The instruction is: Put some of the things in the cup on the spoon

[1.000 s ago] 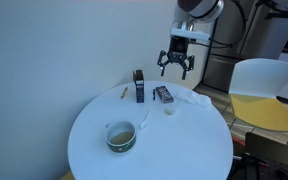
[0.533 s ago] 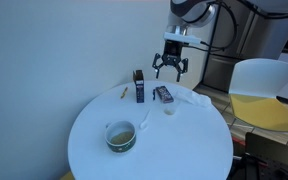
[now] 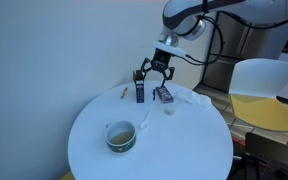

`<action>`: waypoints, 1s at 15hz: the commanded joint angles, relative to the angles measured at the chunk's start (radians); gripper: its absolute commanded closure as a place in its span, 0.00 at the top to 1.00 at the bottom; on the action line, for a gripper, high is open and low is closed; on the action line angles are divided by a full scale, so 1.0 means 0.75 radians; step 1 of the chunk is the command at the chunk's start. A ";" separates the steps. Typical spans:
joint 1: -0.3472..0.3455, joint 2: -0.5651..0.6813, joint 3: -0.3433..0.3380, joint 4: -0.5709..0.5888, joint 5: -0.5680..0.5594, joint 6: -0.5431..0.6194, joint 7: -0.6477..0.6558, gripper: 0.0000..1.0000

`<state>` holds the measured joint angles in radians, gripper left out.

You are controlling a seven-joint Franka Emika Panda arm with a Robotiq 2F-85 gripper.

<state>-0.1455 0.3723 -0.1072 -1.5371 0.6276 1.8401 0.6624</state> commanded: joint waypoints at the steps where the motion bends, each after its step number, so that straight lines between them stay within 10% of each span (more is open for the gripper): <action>1: 0.022 0.044 0.023 -0.020 0.058 0.082 0.017 1.00; 15: 0.123 0.284 0.018 0.085 -0.181 0.084 0.340 1.00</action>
<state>-0.0642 0.5450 -0.0880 -1.5254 0.5366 1.9097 0.8267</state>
